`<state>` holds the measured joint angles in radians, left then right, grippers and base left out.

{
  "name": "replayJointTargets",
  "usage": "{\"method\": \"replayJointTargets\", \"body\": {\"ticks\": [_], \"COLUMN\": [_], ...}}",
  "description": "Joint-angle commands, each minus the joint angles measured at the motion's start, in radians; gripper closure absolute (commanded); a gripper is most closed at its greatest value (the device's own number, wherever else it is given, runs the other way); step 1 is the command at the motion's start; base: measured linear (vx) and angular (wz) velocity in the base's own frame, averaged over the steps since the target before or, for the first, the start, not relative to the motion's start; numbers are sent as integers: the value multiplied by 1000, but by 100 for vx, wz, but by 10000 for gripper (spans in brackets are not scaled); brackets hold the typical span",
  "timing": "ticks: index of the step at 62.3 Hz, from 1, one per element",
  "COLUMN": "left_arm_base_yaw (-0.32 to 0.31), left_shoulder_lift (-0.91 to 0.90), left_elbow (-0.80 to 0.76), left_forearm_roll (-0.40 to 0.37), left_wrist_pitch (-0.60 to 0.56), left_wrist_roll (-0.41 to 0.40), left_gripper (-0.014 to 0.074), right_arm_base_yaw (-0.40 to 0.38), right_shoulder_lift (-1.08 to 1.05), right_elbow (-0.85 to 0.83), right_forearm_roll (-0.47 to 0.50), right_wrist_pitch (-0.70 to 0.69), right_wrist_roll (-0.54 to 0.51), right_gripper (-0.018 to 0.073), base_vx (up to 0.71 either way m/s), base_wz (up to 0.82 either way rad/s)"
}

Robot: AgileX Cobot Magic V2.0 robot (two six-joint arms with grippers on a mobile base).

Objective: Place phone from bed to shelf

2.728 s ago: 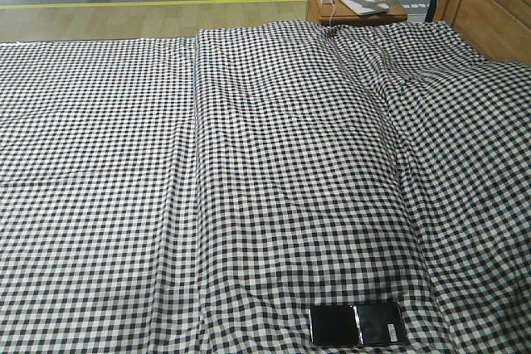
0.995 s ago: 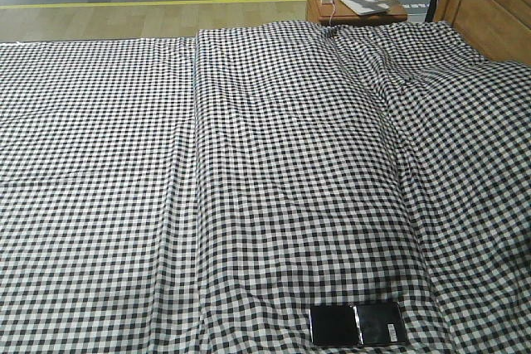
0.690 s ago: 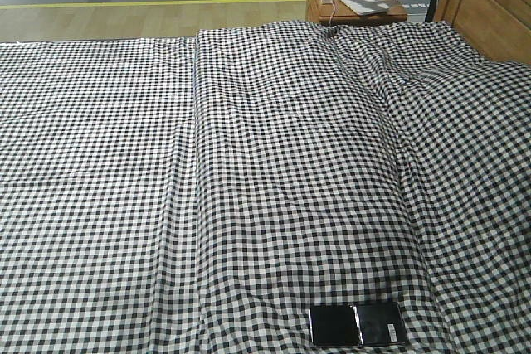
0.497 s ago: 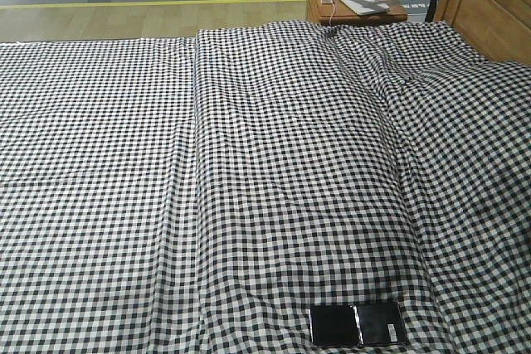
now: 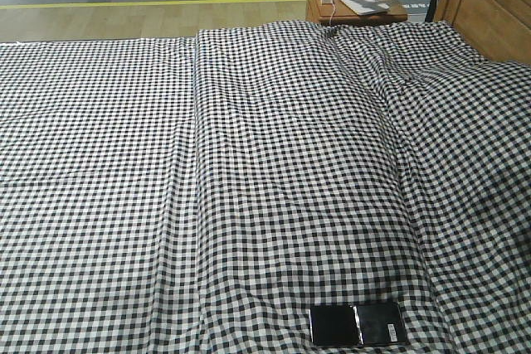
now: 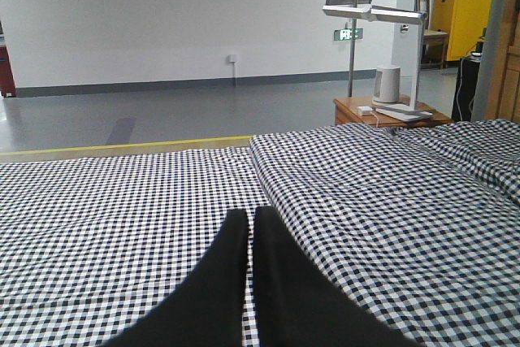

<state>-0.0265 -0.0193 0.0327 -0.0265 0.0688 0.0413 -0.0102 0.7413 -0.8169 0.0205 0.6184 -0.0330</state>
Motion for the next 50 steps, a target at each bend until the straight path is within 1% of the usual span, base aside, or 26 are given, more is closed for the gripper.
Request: {"method": "replayJointTargets", "body": {"ticks": [1,11,16,20,28,35,39,45,50], "left_arm_base_yaw": [2,2,2,2,2,2,2,2,2], "left_shoulder_lift": [-6,-6,-6,-6,-6,-6,-6,-6,-6], "left_elbow": [-24,-24,-24,-24,-24,-24,-24,-24,-24], "left_forearm_roll": [-11,-11,-11,-11,-11,-11,-11,-11,-11], "left_wrist_pitch": [-75,-75,-75,-75,-75,-75,-75,-75,-75], "left_wrist_roll": [-9,-9,-9,-9,-9,-9,-9,-9,-9], "left_gripper": [595,595,595,595,595,595,595,595,595], "right_arm_base_yaw": [-4,-4,-4,-4,-5,-9,-33,-102,-178], "right_shoulder_lift": [2,2,6,26,116,199,242,314,372], "right_elbow": [-32,-32,-33,-45,-108,-179,-220,-270,-295], "right_forearm_roll": [4,4,5,1,-20,-20,-12,-2,40], "right_wrist_pitch": [-81,-63,-34,15,141,210,233,262,269], "right_wrist_roll": [-1,33,91,130,131,131,127,104,33], "right_gripper": [-169,-153,-148,-147,-141,-133,-127,-124,-120], "base_vx": [0,0,0,0,0,0,0,0,0], "base_wz": [0,0,0,0,0,0,0,0,0]}}
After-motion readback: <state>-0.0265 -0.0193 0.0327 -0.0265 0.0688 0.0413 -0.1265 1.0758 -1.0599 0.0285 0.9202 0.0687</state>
